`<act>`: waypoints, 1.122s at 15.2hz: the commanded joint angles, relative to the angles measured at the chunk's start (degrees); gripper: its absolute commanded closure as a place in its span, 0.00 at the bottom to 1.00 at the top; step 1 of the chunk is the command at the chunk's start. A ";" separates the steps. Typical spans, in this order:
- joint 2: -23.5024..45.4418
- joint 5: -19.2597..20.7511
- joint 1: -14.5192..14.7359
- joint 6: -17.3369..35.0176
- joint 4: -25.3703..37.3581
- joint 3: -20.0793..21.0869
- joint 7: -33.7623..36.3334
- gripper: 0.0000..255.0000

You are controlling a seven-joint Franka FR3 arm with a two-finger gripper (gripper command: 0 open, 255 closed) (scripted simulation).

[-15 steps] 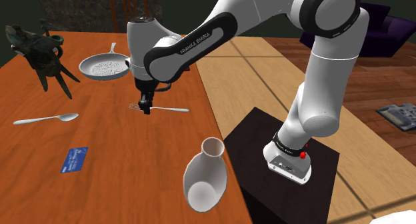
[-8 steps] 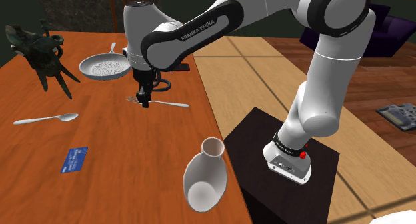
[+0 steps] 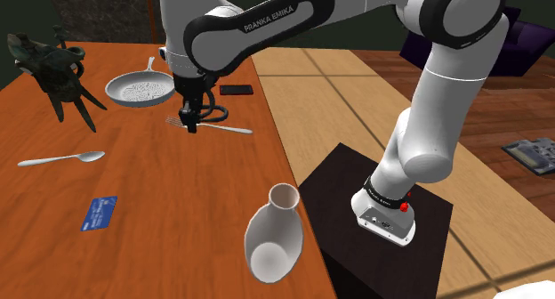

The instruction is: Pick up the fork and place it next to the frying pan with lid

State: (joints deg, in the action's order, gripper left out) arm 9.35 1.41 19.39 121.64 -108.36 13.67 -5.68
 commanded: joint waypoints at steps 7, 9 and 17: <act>7.89 1.08 -1.72 -5.59 13.28 -1.70 -3.49 1.00; 11.72 1.52 -2.26 -7.45 18.91 -2.31 -4.78 1.00; 23.34 2.57 -3.29 -11.75 34.70 -3.71 -7.95 1.00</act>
State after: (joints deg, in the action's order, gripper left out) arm 32.17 3.92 16.11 109.52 -73.83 10.00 -13.56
